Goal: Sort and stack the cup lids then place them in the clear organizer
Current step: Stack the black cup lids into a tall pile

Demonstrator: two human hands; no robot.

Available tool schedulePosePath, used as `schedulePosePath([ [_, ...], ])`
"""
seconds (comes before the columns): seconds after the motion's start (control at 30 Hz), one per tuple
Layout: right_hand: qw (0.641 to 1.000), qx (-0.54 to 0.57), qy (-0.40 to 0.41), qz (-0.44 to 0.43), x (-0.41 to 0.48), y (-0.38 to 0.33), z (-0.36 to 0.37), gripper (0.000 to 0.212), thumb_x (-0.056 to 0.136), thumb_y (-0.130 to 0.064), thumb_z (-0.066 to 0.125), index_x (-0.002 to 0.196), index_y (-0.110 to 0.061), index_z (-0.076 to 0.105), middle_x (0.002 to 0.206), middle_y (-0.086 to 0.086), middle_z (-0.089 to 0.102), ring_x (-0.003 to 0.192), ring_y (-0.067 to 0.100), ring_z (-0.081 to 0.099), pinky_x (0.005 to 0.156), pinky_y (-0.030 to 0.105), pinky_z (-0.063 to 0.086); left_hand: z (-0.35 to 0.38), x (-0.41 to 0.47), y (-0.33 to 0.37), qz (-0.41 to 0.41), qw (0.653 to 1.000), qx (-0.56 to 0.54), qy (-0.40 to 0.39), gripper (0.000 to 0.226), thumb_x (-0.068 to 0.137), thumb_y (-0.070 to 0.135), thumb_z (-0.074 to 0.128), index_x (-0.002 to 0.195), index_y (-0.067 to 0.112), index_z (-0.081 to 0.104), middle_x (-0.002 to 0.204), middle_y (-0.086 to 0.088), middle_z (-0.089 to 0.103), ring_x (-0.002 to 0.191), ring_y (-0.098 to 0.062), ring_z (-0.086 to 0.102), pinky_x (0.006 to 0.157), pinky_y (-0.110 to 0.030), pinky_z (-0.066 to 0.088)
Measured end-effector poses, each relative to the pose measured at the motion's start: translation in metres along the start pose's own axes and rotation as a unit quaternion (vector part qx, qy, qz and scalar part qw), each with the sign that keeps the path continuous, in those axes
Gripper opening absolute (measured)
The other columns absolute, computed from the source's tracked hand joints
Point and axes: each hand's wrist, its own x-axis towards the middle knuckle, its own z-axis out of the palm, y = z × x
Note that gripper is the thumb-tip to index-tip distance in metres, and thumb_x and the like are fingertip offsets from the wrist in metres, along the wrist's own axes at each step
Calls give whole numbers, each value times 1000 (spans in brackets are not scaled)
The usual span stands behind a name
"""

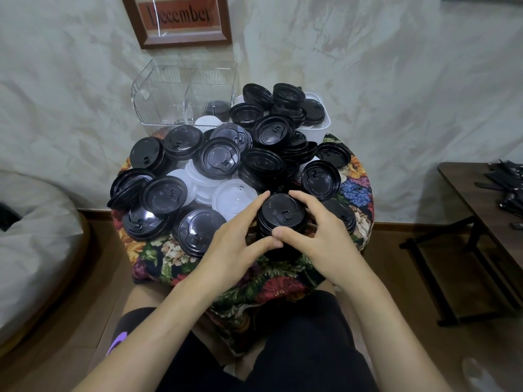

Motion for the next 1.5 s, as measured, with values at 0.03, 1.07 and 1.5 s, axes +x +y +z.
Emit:
schedulePosePath([
  [0.03,1000,-3,-6,-1,0,0,-1,83,74,-73,72,148,-48,44,141,-25,58,135,1,51,115,41,43,0,0,0,0,1000,-4,-1,83,84,55,73,153,59,29,150,26,52,141,5,43,120,-39,38],
  [1.07,998,41,-46,6,0,5,-4,74,89,-45,79,152,-44,42,142,-29,56,132,-11,48,117,29,39,-15,5,-2,25,997,-56,-39,69,94,65,59,156,42,41,150,26,53,140,6,46,119,-36,39],
  [1.5,997,53,-49,16,1,6,-3,73,89,-46,79,151,-48,41,140,-30,57,131,-9,51,116,35,41,-47,104,13,162,909,365,114,32,92,40,64,115,25,79,123,5,72,117,-35,58,94,-51,44],
])
